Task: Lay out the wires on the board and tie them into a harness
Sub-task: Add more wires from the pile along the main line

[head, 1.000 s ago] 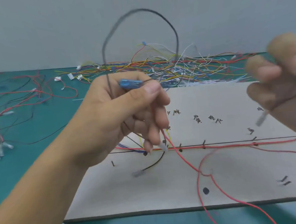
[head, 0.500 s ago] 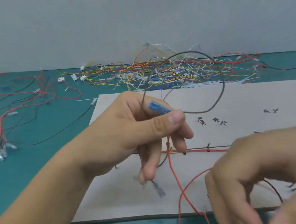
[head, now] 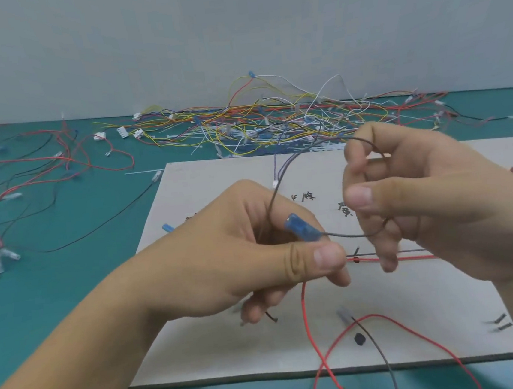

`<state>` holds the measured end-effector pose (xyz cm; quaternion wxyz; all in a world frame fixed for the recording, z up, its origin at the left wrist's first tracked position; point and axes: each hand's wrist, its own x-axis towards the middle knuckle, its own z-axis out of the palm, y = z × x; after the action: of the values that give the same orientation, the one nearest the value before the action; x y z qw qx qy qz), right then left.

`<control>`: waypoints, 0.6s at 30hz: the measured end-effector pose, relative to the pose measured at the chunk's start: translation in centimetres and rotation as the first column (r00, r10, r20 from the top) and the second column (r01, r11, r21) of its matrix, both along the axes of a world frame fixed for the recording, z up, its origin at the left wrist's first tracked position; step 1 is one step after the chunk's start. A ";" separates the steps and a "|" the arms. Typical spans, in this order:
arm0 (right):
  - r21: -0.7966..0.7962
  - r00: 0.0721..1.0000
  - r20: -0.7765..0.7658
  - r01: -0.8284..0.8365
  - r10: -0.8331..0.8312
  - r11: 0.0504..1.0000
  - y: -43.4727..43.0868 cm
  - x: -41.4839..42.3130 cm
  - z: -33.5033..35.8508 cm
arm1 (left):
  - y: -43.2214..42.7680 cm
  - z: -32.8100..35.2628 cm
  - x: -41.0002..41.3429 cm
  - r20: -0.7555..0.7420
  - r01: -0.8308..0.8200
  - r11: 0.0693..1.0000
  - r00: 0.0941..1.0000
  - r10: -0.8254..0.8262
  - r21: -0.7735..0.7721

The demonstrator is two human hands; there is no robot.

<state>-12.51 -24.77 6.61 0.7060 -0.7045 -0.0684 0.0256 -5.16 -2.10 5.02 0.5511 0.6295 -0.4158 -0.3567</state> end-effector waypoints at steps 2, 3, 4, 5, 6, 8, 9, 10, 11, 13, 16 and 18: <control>0.052 0.995 0.020 -0.096 0.095 0.994 -0.4 0.1 -0.1 | 0.0 -0.2 0.1 0.003 -0.022 1.000 1.000 0.022 -0.005; 0.112 0.984 0.051 -0.174 0.169 0.978 -0.7 0.0 -0.2 | 0.0 -0.2 0.1 -0.006 -0.038 0.999 0.999 0.038 -0.012; 0.204 0.968 0.082 -0.250 0.238 0.946 -1.0 0.1 -0.2 | 0.0 -0.3 0.2 -0.020 -0.056 0.998 0.998 0.056 -0.023; 0.297 0.943 0.116 -0.334 0.313 0.895 -1.3 0.1 -0.1 | 0.0 -0.3 0.2 -0.028 -0.073 0.997 0.997 0.072 -0.035; 0.361 0.909 0.150 -0.416 0.389 0.835 -1.5 0.2 -0.1 | 0.0 -0.3 0.3 -0.025 -0.086 0.995 0.996 0.085 -0.048; 0.364 0.853 0.194 -0.521 0.485 0.772 -1.4 0.4 -0.3 | -0.2 -0.4 0.3 -0.019 -0.089 0.993 0.996 0.088 -0.077; 0.345 0.834 0.202 -0.551 0.513 0.759 -1.3 0.4 -0.4 | -0.3 -0.4 0.3 -0.027 -0.081 0.992 0.997 0.079 -0.093; 0.317 0.822 0.208 -0.569 0.530 0.758 -1.0 0.4 -0.6 | -0.3 -0.4 0.2 -0.039 -0.068 0.992 0.997 0.065 -0.107; 0.293 0.824 0.200 -0.566 0.530 0.770 -0.7 0.3 -0.6 | -0.3 -0.4 0.2 -0.041 -0.056 0.992 0.998 0.052 -0.113; 0.268 0.880 0.164 -0.475 0.446 0.838 -0.1 0.1 -0.7 | -0.4 -0.5 0.2 -0.002 -0.053 0.994 0.999 0.053 -0.098; 0.134 0.981 0.126 -0.162 0.145 0.978 0.5 0.2 -0.7 | -0.3 -0.5 0.2 0.032 -0.078 0.991 0.996 0.082 -0.106; 0.015 0.993 0.112 -0.029 0.027 0.999 0.9 0.4 -0.9 | -0.3 -0.5 0.2 0.040 -0.084 0.988 0.995 0.090 -0.131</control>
<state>-12.09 -23.88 5.68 0.7065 -0.6978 -0.1178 -0.0043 -5.01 -2.42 4.54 0.5962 0.6180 -0.4224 -0.2901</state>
